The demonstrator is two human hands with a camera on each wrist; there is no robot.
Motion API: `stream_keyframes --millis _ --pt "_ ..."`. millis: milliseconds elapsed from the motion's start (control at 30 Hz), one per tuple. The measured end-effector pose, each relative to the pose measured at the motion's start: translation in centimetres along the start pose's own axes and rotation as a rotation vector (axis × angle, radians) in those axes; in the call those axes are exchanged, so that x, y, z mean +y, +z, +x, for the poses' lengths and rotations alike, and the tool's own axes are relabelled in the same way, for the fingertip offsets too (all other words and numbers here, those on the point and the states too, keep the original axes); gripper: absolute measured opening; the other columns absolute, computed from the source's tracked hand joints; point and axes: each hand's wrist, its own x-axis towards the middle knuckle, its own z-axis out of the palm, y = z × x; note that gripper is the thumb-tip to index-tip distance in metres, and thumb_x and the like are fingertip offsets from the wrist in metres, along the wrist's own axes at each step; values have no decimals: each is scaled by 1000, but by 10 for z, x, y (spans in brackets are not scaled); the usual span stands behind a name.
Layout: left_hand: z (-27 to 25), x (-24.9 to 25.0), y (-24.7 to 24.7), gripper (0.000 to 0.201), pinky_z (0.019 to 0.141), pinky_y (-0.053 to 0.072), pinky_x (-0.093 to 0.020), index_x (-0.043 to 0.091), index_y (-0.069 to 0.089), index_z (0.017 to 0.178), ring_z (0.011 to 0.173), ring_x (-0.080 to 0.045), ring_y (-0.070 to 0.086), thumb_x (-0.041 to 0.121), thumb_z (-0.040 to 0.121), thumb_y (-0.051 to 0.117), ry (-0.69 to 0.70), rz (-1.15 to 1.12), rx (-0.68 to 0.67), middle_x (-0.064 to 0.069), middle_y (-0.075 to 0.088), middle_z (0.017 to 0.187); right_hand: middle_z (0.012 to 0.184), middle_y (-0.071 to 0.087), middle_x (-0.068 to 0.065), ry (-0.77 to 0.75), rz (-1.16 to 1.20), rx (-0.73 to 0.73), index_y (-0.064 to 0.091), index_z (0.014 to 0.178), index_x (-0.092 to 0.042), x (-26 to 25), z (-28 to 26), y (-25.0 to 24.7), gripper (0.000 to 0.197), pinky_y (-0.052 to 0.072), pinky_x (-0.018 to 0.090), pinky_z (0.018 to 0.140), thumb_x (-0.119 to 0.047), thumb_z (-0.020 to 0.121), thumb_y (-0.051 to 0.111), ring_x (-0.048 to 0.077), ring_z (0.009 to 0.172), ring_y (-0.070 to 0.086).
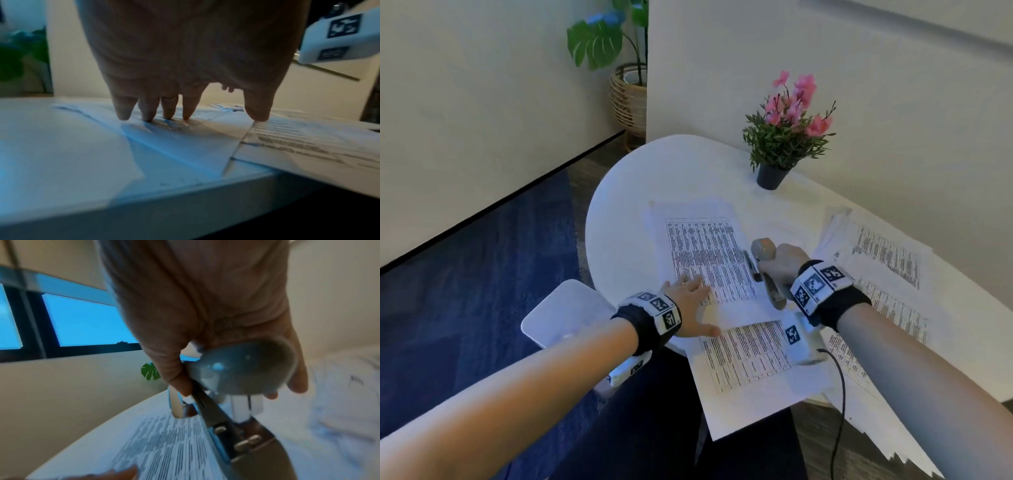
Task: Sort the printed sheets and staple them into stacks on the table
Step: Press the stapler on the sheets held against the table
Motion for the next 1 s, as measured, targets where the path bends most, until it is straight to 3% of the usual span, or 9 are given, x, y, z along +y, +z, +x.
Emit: stream_keyframes --millis 167,300,367,533,667,733,800,900,1000 --pt "-25 7 3 92 118 14 -49 26 9 152 147 -25 2 74 81 44 110 47 -76 2 -4 160 70 52 7 -48 80 11 51 75 -6 -2 4 -9 27 35 25 51 -28 89 58 21 61 50" --pt "-37 9 -3 81 116 23 -43 27 18 150 144 -20 21 66 85 47 161 -21 -65 2 17 158 67 52 4 -97 3 -30 51 75 -9 -12 7 4 29 35 25 49 -32 89 63 16 58 50" --pt "-27 -1 -15 74 114 26 -43 25 22 150 142 -22 25 60 89 47 77 -120 18 -2 20 157 66 52 4 -99 -32 -67 48 70 -11 -20 11 18 31 35 25 48 -31 89 63 16 57 49" --pt "8 -49 -33 84 115 26 -44 16 13 152 146 -24 13 55 89 53 -290 -183 178 -5 2 160 67 48 2 -149 -87 -97 42 69 -11 -50 23 48 34 34 21 44 -29 91 61 13 54 44" --pt "21 -64 -31 94 114 25 -49 17 16 151 146 -23 9 64 81 57 -359 -192 175 -1 1 160 77 53 5 -182 -18 -20 52 95 -3 -87 42 60 23 40 25 47 -23 91 60 15 58 49" --pt "23 -68 -30 98 114 24 -49 18 16 151 146 -24 8 66 78 58 -350 -195 178 0 1 160 100 59 13 -202 -2 18 48 115 -1 -105 51 67 35 51 32 64 -26 92 59 25 79 62" --pt "26 -72 -28 103 116 21 -49 19 11 152 147 -24 4 69 75 59 -335 -196 174 1 -2 160 119 56 17 -218 -55 62 45 123 -2 -118 61 72 40 47 35 77 -27 94 56 33 102 60" --pt "31 -80 -30 112 117 15 -49 20 5 152 147 -23 -2 73 71 59 -305 -189 137 3 -6 160 122 57 18 -240 -104 95 44 124 -1 -128 75 75 39 44 35 74 -27 96 52 33 106 59" --pt "36 -83 -33 113 117 14 -51 20 3 152 147 -23 -4 73 70 61 -281 -168 110 4 -7 160 118 57 21 -290 -163 114 31 134 -1 -128 85 73 47 43 39 72 -27 98 43 35 104 59"
